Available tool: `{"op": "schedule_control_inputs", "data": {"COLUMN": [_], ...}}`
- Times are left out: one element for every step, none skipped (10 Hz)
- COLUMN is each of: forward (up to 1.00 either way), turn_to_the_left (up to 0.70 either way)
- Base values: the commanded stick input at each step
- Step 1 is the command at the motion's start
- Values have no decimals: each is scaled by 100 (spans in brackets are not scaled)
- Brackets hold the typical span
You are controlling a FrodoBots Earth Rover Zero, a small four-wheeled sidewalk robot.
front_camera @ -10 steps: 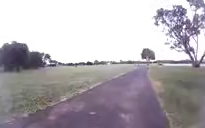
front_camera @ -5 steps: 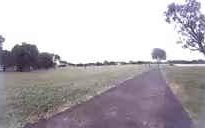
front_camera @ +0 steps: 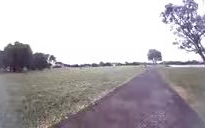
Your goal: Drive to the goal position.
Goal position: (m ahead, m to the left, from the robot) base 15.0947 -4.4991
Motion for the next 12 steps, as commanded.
{"op": "schedule_control_inputs", "data": {"forward": [0,0,0,0,0,0,0,0,0,0,0,0], "turn_to_the_left": [-85,-85,-85,-85,-85,-85,-85,-85,-85,-85,-85,0]}}
